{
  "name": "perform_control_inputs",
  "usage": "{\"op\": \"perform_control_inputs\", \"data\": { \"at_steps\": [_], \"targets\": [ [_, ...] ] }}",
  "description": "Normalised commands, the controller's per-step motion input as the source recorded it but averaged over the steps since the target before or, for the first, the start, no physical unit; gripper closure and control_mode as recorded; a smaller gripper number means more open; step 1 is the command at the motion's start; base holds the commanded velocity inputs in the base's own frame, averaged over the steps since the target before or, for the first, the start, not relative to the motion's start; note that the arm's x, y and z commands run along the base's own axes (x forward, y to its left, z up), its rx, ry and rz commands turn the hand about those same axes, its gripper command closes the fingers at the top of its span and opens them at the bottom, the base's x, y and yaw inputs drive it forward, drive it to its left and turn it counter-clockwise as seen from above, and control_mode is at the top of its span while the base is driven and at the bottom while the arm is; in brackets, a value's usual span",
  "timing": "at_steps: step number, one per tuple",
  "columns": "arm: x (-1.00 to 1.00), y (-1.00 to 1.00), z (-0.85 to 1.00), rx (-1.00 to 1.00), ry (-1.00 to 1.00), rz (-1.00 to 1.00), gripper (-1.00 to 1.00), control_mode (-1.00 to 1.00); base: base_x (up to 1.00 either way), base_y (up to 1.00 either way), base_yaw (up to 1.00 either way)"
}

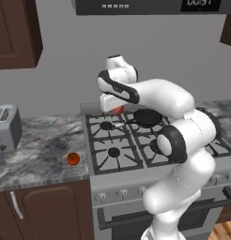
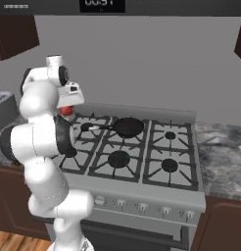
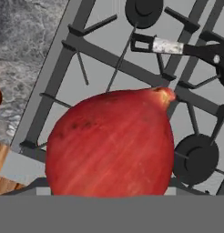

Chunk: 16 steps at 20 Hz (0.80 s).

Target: Place the pan on the rear center burner on the stove. Then place the tomato and the onion in the pan and turn on the rear center burner.

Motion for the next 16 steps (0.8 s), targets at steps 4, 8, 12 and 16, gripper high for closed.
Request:
{"op": "perform_control_inputs", "data": {
  "at_steps": [4, 8, 12, 16],
  "targets": [
    [0.0, -0.83, 0.36, 0.12, -0.28, -0.02, 1.0, -1.0, 0.0, 0.0, 0.0],
    [0.21, -0.83, 0.04, 0.14, -0.04, -0.07, 1.0, -1.0, 0.0, 0.0, 0.0],
    [0.43, -0.72, 0.0, 0.1, 0.0, -0.1, 1.0, -1.0, 0.0, 0.0, 0.0],
    [0.47, -0.55, 0.0, 0.06, 0.0, -0.09, 1.0, -1.0, 0.0, 0.0, 0.0]
  ]
}}
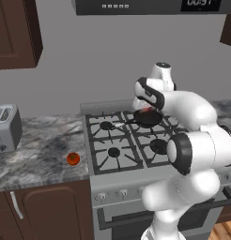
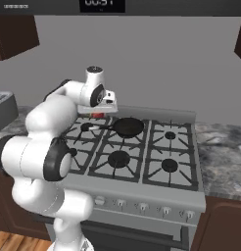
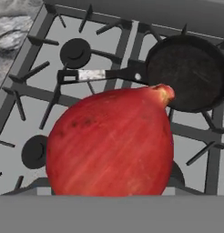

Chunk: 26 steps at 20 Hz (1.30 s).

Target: Place the pan on the rear center burner on the stove. Then place the tomato and the onion in the pan and turn on the rear center burner.

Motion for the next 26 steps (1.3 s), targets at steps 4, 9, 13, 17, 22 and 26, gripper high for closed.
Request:
{"op": "perform_control_inputs", "data": {
  "at_steps": [4, 9, 13, 17, 22, 26],
  "targets": [
    [0.45, -0.36, -0.05, 0.02, 0.0, -0.05, 1.0, -1.0, 0.0, 0.0, 0.0],
    [0.61, -0.35, -0.19, 0.0, 0.0, -0.05, 1.0, -1.0, 0.0, 0.0, 0.0],
    [0.61, -0.29, -0.34, 0.0, 0.0, -0.05, 1.0, -1.0, 0.0, 0.0, 0.0],
    [0.66, -0.28, -0.43, 0.0, 0.03, -0.04, 1.0, -1.0, 0.0, 0.0, 0.0],
    [0.81, -0.24, -0.51, 0.03, 0.11, -0.05, 1.0, -1.0, 0.0, 0.0, 0.0],
    [0.84, -0.2, -0.46, 0.03, 0.11, -0.04, 1.0, -1.0, 0.0, 0.0, 0.0]
  ]
}}
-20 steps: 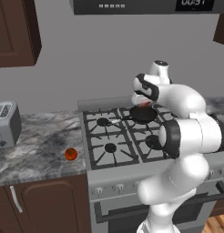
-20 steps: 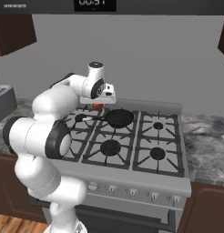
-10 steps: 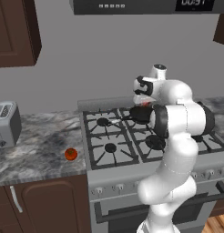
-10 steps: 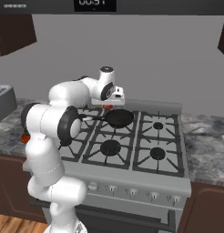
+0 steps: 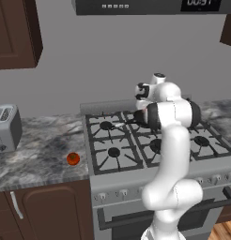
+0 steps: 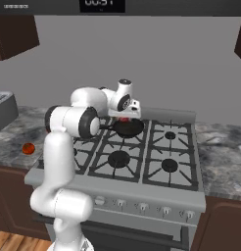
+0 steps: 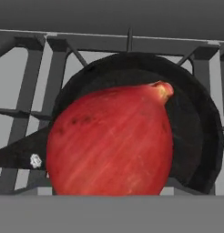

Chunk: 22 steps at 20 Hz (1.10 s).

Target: Place the pan on the rear center burner on the stove. Then place the tomato and the onion in the pan and turn on the rear center burner.

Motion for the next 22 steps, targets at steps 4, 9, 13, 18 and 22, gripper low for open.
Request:
{"op": "perform_control_inputs", "data": {
  "at_steps": [4, 9, 13, 18, 22],
  "targets": [
    [0.59, -0.12, -0.5, 0.03, 0.1, -0.03, 1.0, -1.0, 0.0, 0.0, 0.0],
    [0.28, -0.02, -0.49, 0.0, 0.12, -0.03, 1.0, -1.0, 0.0, 0.0, 0.0],
    [0.04, 0.0, -0.21, 0.0, 0.07, -0.02, -1.0, -1.0, 0.0, 0.0, 0.0],
    [-0.09, -0.01, -0.02, 0.0, 0.02, -0.02, -1.0, -1.0, 0.0, 0.0, 0.0],
    [-0.4, -0.01, 0.09, 0.0, -0.03, -0.03, -1.0, -1.0, 0.0, 0.0, 0.0]
  ]
}}
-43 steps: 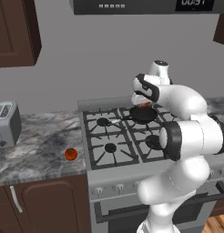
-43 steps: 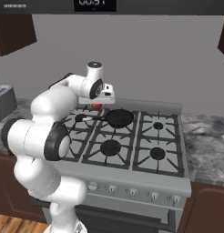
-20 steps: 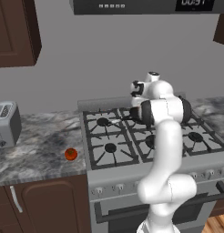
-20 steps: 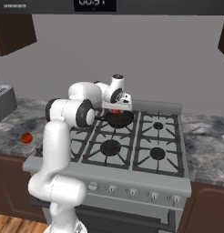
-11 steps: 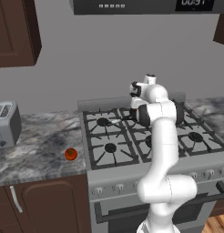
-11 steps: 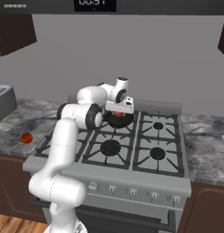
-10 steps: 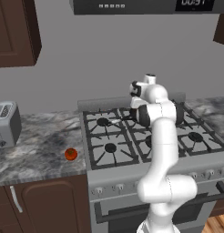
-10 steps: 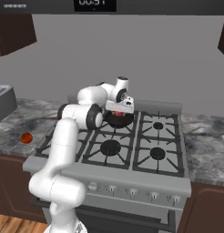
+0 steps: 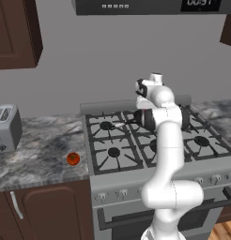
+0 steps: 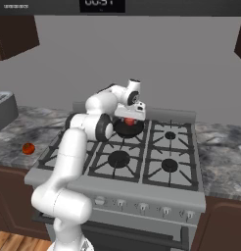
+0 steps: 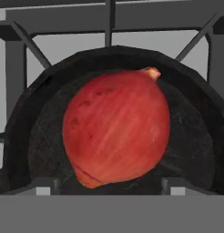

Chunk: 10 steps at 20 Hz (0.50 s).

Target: Place the pan on the rear center burner on the stove. Then place the tomato and the onion in the pan and turn on the rear center burner.

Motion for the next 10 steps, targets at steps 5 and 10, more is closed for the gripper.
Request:
{"op": "perform_control_inputs", "data": {
  "at_steps": [5, 10],
  "targets": [
    [-0.33, 0.0, 0.21, 0.0, -0.13, -0.01, -1.0, -1.0, 0.0, 0.0, 0.0],
    [-0.91, 0.44, 0.33, -0.01, -0.33, 0.0, -1.0, -1.0, 0.0, 0.0, 0.0]
  ]
}}
